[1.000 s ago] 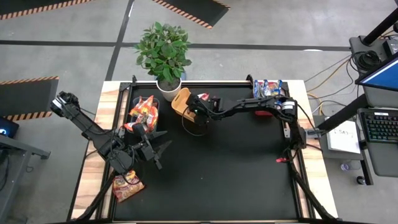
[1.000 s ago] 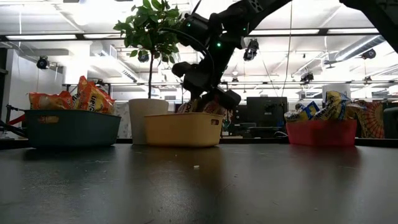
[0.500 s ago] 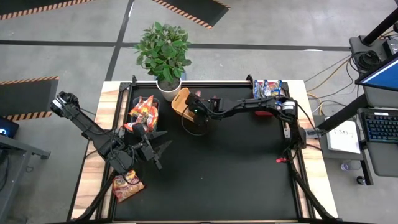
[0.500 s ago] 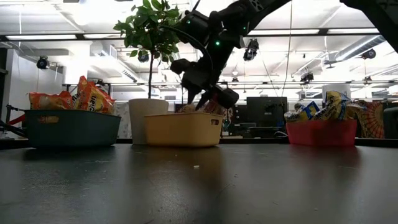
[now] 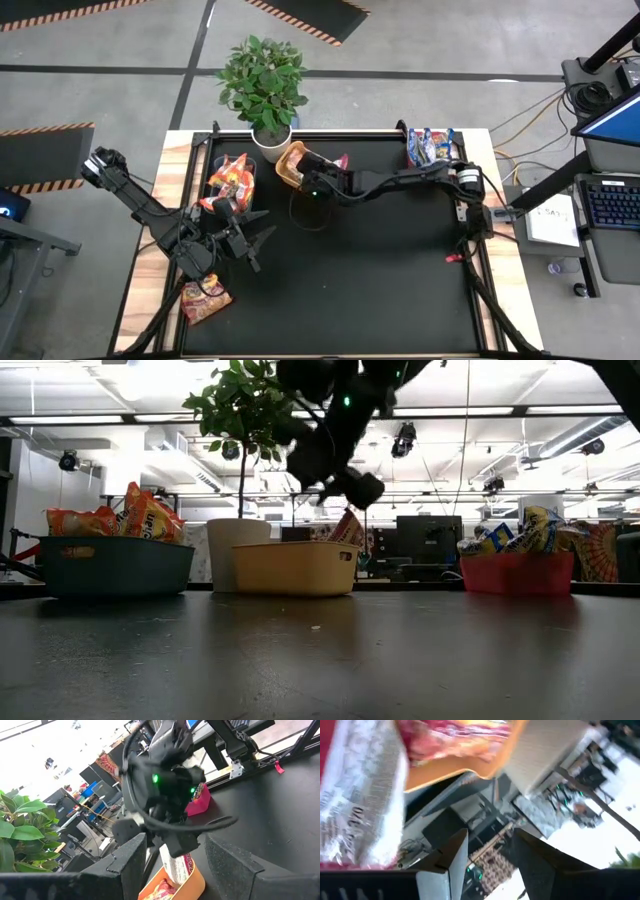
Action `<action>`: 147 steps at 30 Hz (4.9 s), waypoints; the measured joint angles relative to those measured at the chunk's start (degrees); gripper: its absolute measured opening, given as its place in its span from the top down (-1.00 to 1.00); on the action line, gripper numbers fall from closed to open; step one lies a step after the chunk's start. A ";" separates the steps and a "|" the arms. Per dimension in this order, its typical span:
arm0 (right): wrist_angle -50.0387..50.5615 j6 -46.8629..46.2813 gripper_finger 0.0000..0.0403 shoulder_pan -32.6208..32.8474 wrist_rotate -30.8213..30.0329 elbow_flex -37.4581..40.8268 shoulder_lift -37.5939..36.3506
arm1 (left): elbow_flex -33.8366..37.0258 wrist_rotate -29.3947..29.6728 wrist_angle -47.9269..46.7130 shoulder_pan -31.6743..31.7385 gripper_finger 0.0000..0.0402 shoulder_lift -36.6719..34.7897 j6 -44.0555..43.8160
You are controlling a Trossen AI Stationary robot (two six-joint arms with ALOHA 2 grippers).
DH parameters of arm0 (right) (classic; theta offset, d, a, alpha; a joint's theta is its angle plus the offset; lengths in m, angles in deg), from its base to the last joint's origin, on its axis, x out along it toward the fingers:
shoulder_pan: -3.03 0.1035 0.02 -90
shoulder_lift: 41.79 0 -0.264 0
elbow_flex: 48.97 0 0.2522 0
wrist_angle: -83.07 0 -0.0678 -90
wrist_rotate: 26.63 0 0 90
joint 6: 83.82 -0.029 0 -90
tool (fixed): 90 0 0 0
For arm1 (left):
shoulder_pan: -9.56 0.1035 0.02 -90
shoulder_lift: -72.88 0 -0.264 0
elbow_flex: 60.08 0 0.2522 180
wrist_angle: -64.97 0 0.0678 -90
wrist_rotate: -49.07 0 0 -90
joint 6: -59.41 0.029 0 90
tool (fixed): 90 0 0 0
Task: Sort Maruchan noodles
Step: Put the red noodle pack into the yellow bin
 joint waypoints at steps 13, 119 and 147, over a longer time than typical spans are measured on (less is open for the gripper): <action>15.71 -60.51 0.29 9.67 5.93 -0.81 -12.16 | -0.02 0.00 0.20 0.09 0.08 0.01 -5.45; -34.59 -129.90 -0.46 19.59 48.45 28.70 -3.63 | 4.76 -37.19 13.29 -1.60 0.82 41.11 -59.76; -35.36 -123.28 0.78 19.57 48.60 26.08 -2.31 | 4.85 -33.25 11.92 -5.75 0.82 39.03 -58.19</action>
